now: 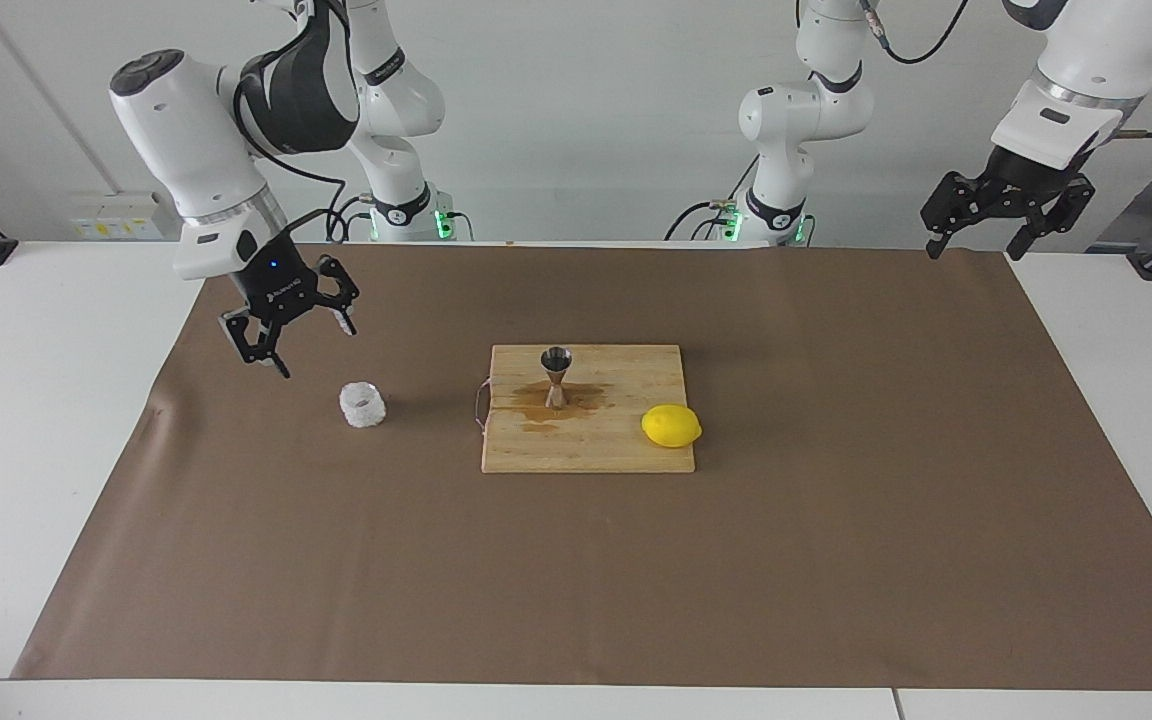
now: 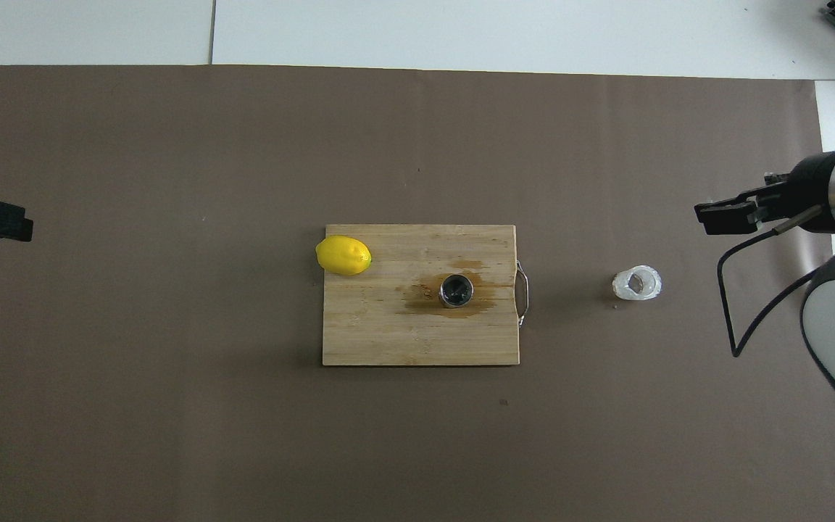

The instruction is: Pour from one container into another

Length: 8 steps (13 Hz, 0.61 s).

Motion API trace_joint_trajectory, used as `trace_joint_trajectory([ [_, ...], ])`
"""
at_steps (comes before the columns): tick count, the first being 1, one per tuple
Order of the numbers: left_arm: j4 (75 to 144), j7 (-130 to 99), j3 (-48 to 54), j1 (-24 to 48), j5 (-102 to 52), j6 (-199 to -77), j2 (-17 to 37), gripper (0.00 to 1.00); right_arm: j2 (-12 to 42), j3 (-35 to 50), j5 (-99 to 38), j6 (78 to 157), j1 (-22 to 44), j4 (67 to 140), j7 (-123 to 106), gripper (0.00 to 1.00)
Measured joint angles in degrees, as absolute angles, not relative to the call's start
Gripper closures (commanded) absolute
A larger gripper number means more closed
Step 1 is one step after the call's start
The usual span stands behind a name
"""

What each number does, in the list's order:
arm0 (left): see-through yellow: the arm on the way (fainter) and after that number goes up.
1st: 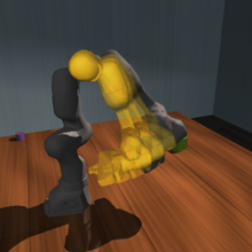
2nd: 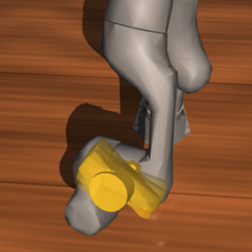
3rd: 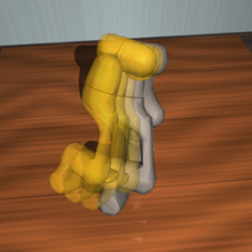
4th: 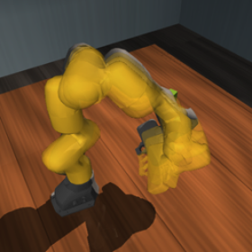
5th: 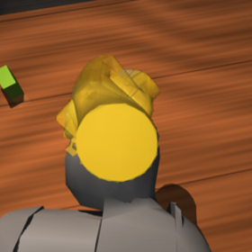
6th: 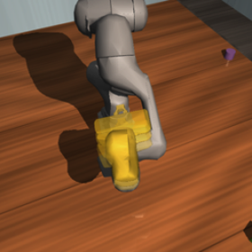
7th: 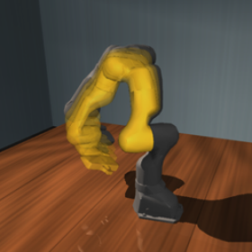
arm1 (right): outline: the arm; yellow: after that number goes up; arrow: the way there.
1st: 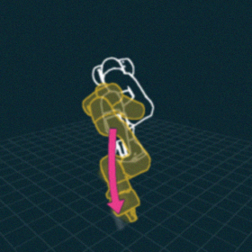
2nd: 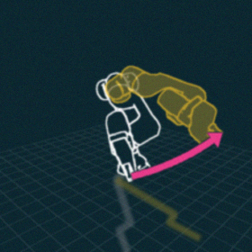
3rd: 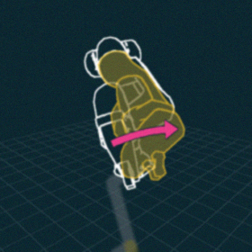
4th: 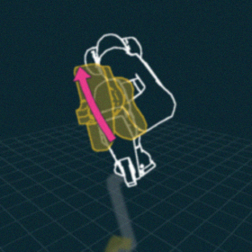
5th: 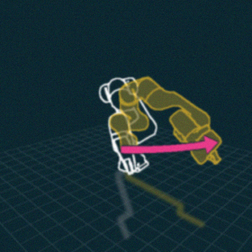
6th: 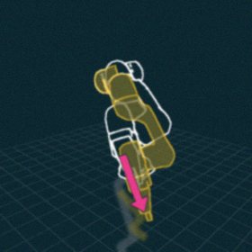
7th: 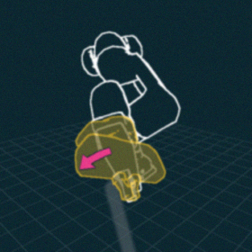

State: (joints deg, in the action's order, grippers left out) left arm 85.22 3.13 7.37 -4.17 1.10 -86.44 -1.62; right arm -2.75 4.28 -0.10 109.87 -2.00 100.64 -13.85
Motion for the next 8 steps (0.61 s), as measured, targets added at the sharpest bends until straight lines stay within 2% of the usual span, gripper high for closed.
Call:
trace_joint_trajectory([
  [3, 85.2, 3.1, 7.2, -4.7, 1.1, -86.4, -1.6, 0.0, -1.2, 4.4, 2.9, 101.9, 0.5, 94.3, 2.5, 0.0],
  [8, 85.2, 3.1, 7.2, -5.6, 1.1, -86.1, -1.7, 0.0, -0.8, 4.5, 2.8, 94.9, 1.0, 92.5, 9.6, 0.0],
])
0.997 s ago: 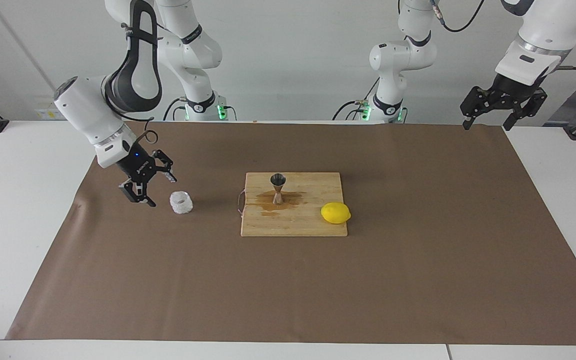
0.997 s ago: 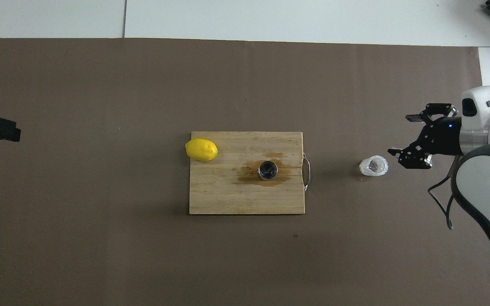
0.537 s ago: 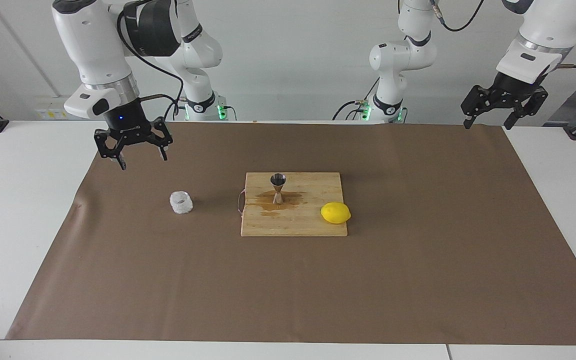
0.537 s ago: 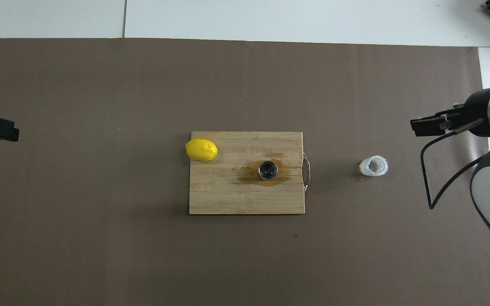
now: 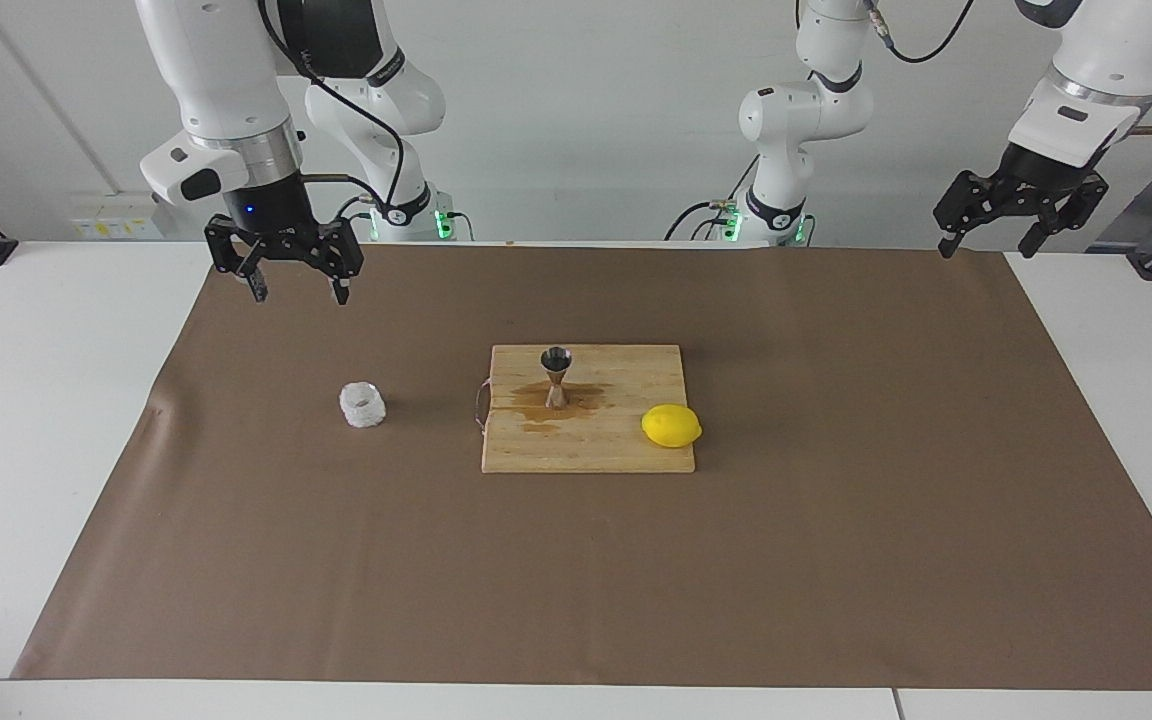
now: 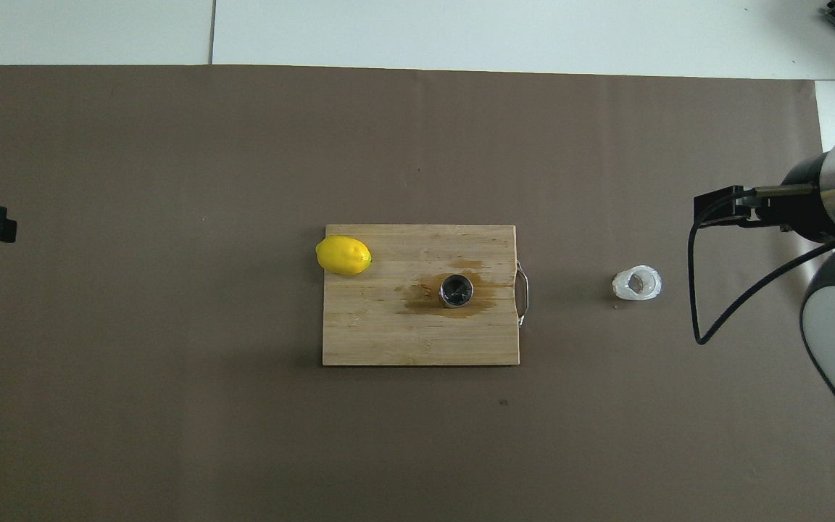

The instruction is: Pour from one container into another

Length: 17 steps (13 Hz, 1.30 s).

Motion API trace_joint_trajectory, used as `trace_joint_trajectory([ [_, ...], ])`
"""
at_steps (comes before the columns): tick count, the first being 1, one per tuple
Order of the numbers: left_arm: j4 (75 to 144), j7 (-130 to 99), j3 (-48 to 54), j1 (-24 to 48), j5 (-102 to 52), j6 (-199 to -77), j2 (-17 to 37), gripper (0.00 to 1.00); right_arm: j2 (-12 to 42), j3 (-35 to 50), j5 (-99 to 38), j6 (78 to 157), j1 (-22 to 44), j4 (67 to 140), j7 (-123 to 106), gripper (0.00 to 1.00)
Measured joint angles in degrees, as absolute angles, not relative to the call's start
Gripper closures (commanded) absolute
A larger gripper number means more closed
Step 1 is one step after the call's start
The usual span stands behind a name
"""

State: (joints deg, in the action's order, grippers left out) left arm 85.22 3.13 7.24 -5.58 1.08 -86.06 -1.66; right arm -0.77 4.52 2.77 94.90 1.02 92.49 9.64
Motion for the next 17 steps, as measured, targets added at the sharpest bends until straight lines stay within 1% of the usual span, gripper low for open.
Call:
trace_joint_trajectory([
  [4, 85.2, 3.1, 7.2, -5.6, 1.0, -84.9, -1.7, 0.0, -1.3, 4.5, 2.5, 91.7, 0.4, 92.5, 10.4, 0.0],
  [13, 85.2, 3.2, 7.2, -5.6, 1.0, -84.3, -1.7, 0.0, -1.8, 4.5, 2.0, 89.9, 0.4, 93.8, 11.2, 0.0],
  [17, 85.2, 6.1, 6.9, -7.3, 0.5, -83.4, -1.6, 0.0, -2.4, 4.5, 0.3, 89.9, -0.3, 95.0, 11.2, 0.0],
])
